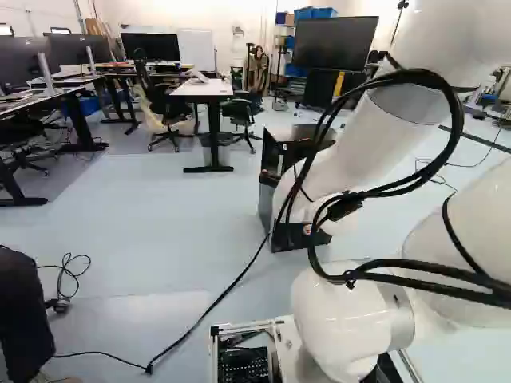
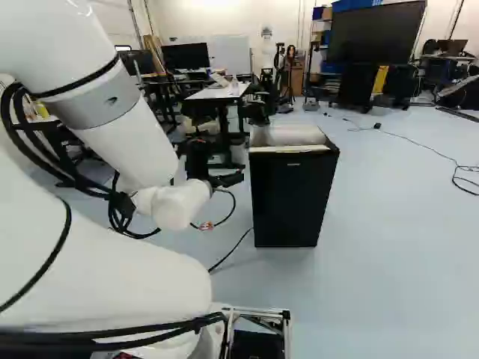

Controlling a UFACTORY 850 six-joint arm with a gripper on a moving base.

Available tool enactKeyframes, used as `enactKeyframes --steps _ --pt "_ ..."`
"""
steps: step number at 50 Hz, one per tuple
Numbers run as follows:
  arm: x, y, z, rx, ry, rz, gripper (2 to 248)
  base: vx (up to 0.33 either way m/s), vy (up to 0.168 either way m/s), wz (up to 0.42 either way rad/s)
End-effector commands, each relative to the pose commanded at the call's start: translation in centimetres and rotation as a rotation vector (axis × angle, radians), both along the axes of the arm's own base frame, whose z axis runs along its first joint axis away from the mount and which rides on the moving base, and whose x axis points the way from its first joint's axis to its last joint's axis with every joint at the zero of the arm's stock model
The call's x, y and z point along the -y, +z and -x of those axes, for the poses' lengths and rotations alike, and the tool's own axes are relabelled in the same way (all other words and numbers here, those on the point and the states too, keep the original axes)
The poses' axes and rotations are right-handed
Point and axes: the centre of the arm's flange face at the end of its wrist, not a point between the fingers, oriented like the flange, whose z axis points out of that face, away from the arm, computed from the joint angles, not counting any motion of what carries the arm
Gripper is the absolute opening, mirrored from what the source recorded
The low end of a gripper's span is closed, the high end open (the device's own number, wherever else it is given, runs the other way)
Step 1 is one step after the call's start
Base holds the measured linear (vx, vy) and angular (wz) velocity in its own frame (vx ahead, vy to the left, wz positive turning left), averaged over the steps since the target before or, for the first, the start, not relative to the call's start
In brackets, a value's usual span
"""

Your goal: Open the fridge door

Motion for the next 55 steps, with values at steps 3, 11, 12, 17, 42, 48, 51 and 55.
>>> enactKeyframes --steps 3,11,12,17,42,48,51,55 --pt "0.0 0.0 0.0 0.000 0.000 0.000 247 0.000 0.000 0.000" --pt "0.0 0.0 0.0 0.000 0.000 0.000 247 0.000 0.000 0.000" --pt "0.0 0.0 0.0 0.000 0.000 0.000 247 0.000 0.000 0.000" --pt "0.0 0.0 0.0 0.000 0.000 0.000 247 0.000 0.000 0.000" --pt "0.0 0.1 -0.7 -0.004 0.000 0.000 247 0.000 0.000 0.000" --pt "0.0 0.2 -1.1 -0.005 0.000 0.000 247 0.000 0.000 0.000" --pt "0.0 0.2 -1.4 -0.006 0.000 0.000 247 0.000 0.000 0.000" --pt "0.0 0.2 -1.7 -0.007 0.000 0.000 247 0.000 0.000 0.000"
